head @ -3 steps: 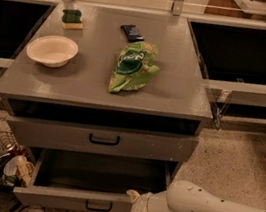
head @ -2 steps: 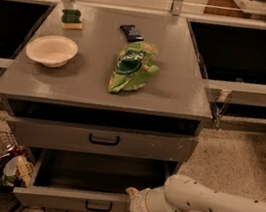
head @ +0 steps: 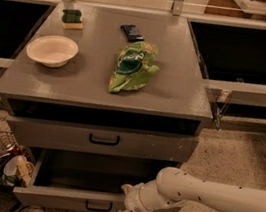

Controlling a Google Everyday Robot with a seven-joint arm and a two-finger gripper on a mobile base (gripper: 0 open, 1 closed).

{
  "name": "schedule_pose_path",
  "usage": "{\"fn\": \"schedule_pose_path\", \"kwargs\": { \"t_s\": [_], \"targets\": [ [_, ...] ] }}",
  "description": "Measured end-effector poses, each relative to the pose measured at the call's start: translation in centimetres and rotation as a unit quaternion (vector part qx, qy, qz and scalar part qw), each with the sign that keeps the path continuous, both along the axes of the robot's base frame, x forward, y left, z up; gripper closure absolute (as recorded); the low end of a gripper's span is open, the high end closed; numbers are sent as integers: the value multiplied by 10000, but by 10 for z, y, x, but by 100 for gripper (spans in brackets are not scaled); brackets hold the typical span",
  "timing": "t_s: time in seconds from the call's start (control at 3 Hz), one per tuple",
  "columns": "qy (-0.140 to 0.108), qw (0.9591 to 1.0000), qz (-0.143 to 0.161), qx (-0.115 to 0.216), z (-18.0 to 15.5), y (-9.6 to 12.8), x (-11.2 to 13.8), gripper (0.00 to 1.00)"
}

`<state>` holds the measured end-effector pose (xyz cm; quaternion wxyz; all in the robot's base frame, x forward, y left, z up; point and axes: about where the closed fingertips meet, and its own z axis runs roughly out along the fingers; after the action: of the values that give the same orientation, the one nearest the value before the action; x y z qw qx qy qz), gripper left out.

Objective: Open middle drawer

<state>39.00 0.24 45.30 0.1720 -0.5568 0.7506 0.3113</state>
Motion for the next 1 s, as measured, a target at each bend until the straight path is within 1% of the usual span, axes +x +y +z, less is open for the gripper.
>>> {"fn": "schedule_pose_path", "kwargs": {
  "t_s": [0.33,0.67,1.0],
  "targets": [
    [122,9999,61,86,-5,4,-11,0],
    [139,9998,94,93,-6,5,-13,0],
    [155,9996,203,139,-3,7,-20,0]
  ]
}}
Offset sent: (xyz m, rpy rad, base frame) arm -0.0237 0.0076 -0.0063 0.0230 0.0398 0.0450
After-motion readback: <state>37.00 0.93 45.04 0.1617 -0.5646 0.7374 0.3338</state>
